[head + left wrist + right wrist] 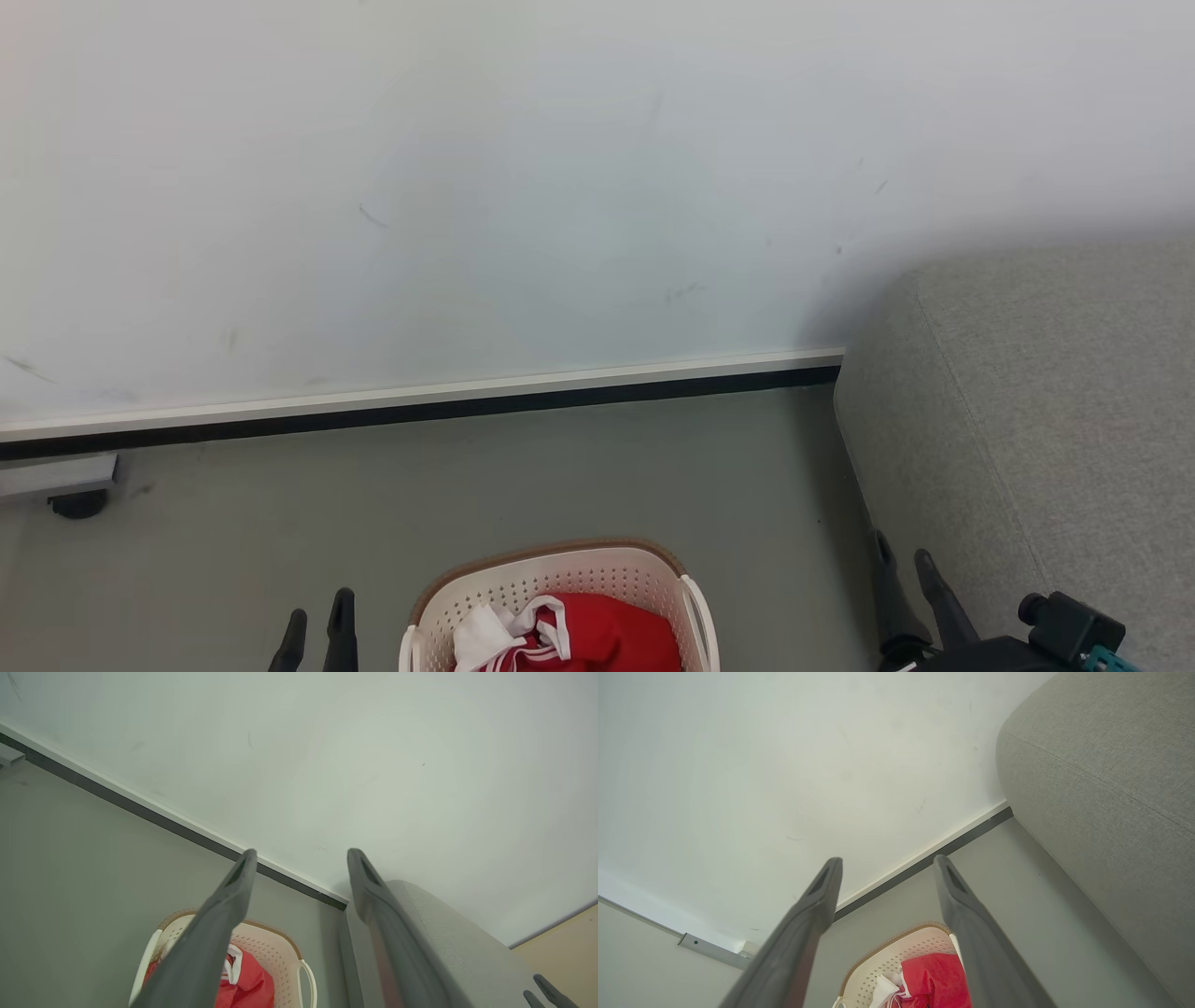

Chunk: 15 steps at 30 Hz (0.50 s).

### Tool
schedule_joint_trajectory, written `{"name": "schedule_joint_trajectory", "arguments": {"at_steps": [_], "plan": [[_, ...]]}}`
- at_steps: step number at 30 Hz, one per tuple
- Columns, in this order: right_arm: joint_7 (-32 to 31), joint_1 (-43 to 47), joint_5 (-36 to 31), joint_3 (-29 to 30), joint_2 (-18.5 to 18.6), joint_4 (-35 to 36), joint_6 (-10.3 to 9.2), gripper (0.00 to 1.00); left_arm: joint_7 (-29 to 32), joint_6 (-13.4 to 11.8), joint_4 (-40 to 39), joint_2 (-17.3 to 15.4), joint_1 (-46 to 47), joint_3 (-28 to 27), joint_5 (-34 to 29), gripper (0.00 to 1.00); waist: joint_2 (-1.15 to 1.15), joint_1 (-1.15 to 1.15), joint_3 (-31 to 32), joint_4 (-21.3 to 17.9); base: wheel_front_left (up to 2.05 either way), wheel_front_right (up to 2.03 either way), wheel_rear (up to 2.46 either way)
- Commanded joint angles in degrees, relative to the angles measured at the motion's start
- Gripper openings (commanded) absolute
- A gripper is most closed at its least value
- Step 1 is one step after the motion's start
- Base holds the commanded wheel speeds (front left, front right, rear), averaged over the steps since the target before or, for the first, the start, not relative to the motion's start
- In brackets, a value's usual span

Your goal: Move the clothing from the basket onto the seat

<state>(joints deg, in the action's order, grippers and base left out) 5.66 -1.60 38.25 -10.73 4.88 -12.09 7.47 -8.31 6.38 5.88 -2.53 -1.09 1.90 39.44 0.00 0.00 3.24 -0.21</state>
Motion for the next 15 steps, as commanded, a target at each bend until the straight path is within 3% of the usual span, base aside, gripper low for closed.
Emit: {"name": "schedule_joint_trajectory", "arguments": {"at_steps": [1,15], "plan": [[0.8,0.3,-2.1,-0.7,0.1,0.8,0.02,1.00,-0.6,-0.5,-1.3,-0.3,-0.3,0.2,-2.8,1.00,0.00,0.00,0.1,0.0,0.00,0.00,0.00],[3.1,1.0,-9.6,-2.5,0.2,2.3,0.03,1.00,-2.2,-1.9,-3.5,-0.4,-1.1,1.5,-12.1,1.00,0.00,0.00,0.6,0.0,0.00,0.00,0.00]]}}
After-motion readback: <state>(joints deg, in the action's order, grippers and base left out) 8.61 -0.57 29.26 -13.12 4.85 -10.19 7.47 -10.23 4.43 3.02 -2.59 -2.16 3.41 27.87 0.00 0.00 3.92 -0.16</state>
